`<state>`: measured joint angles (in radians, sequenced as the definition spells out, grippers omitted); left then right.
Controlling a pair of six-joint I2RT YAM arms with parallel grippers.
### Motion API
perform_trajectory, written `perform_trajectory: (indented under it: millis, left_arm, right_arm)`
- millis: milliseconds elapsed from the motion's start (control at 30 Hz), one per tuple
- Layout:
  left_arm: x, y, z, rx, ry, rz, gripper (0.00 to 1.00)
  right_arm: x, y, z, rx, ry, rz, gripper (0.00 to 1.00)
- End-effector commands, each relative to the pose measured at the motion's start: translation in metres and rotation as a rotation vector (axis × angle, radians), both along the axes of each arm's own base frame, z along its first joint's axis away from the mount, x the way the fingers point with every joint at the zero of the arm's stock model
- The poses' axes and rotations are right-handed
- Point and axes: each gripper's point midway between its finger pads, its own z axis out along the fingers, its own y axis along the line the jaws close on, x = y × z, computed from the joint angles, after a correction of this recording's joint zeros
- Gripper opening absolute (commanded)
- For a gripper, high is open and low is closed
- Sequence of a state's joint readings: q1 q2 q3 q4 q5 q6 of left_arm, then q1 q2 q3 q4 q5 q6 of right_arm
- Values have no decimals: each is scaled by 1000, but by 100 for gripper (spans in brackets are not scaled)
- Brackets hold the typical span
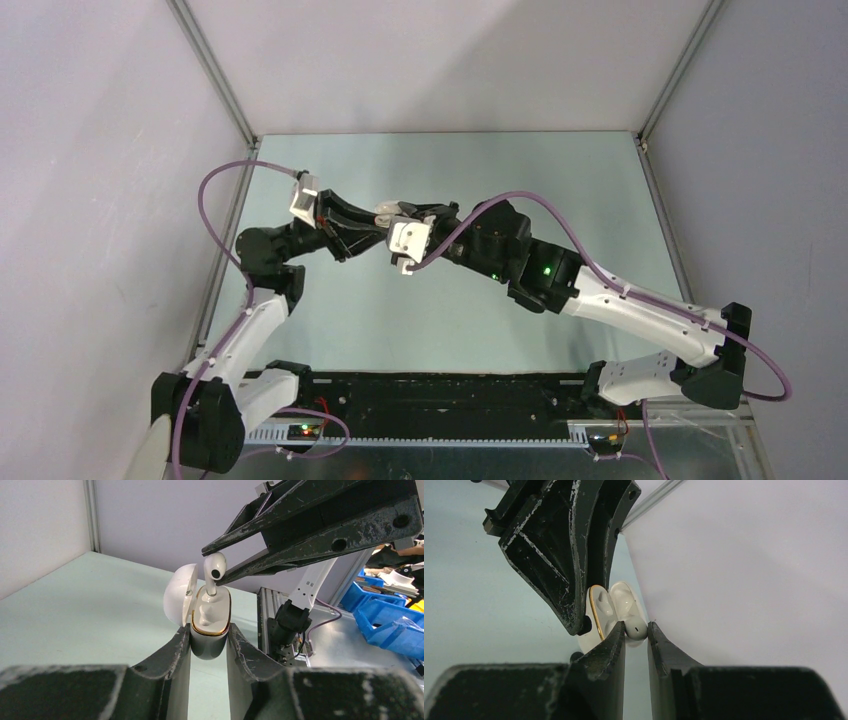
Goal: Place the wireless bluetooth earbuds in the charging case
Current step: Insert the right earbud into the right side groove of the charging case.
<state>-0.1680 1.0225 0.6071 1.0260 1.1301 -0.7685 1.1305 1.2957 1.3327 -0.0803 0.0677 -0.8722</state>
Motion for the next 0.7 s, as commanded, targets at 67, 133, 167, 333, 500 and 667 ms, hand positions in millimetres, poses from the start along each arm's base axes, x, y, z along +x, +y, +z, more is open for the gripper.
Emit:
perform_trajectory:
  millis: [67,133,167,333,500,667]
  left_arm:
    - [-5,1,9,-15,-54,15,0]
    - [-5,1,10,-15,-60,17,0]
    - [-4,1,10,-15,-63,18,0]
    - [-5,1,8,-12,-69,20,0]
    - [-5,2,6,-11,-65,25,0]
    - [-3,2,5,-11,-64,30,0]
  right_arm:
    - [-11,-2,5,-19,-46,32,0]
    - [-13,-2,3,-30,-44,44,3]
    - [-14,-2,2,-34,-41,48,3]
    - [-19,0,-2,-39,-22,74,14]
    - [-21,0,-4,-42,-9,77,23]
    - [-21,1,-5,-45,-8,80,23]
